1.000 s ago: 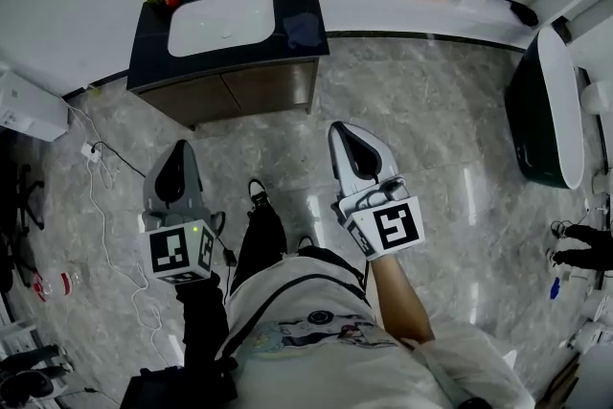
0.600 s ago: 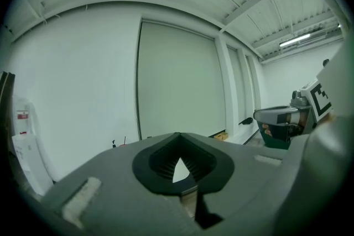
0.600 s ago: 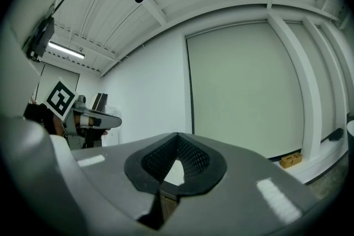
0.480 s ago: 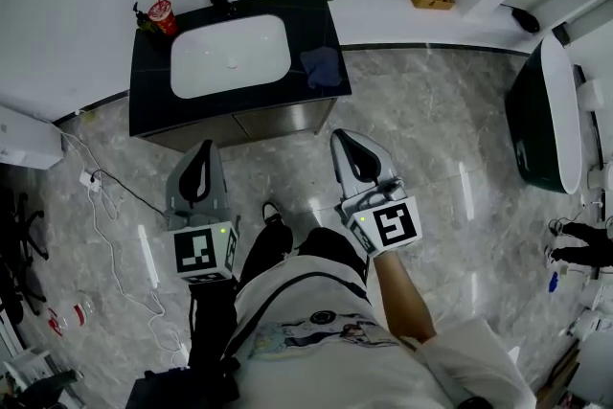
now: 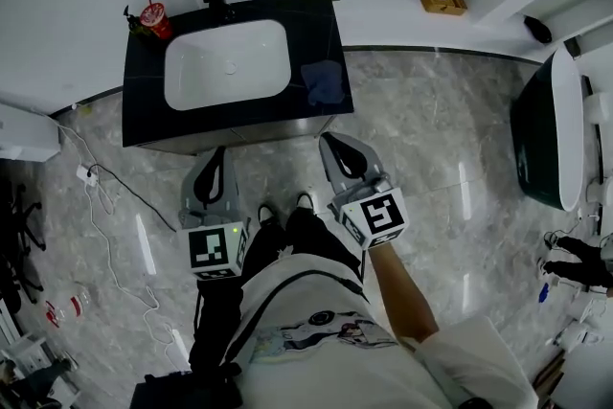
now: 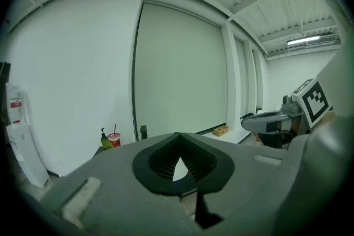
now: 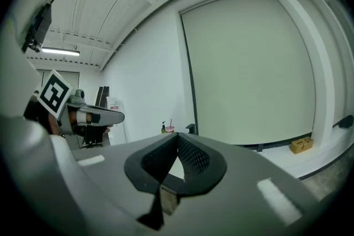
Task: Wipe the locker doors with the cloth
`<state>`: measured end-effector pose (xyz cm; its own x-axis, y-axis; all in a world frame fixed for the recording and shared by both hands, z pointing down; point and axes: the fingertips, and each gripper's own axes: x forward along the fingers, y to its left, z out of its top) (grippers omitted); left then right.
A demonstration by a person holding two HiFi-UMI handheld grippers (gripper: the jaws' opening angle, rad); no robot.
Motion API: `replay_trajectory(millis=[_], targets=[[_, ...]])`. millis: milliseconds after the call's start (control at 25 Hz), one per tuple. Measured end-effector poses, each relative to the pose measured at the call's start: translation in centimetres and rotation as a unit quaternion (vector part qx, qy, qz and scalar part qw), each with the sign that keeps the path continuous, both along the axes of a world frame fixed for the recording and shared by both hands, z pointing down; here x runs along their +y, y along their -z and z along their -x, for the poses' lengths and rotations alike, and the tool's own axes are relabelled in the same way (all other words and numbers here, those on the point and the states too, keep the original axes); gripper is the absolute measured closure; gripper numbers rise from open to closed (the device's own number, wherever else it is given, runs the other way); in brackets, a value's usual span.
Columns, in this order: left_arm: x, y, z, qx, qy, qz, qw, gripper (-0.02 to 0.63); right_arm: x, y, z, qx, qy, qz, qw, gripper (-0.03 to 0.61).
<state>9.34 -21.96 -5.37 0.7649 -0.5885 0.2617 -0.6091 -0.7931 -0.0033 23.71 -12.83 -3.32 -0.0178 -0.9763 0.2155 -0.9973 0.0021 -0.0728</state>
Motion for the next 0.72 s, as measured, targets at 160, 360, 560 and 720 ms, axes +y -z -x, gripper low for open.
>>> replay_trajectory(millis=[160,360,560,720], targets=[[-1.3,-1.9,-2.6,-0.011,-0.005,0.005,0.9999,0.612,-1.8,-1.8,-1.3,-0.014,0.009,0.015,1.0,0.572],[-1.8,-6.1,-4.4,-0.041,-0.009,0.032,0.9986,0.612,-3.3,-7.3,-3.6,-0.021,0.01,0.06,0.998,0.572],[-2.0,-10.3,-5.1,-0.067,-0.007,0.075,0.9949,0.612,-5.7,-15.9,-9.3,-0.016,-0.015,0.135,0.991,0.572],[-2.2,-14.1,-5.6,-0.087,-0.001,0.106,0.9905,0.612,-7.8,-21.7,-13.6,-0.008,-0.02,0.191,0.981,0.546]])
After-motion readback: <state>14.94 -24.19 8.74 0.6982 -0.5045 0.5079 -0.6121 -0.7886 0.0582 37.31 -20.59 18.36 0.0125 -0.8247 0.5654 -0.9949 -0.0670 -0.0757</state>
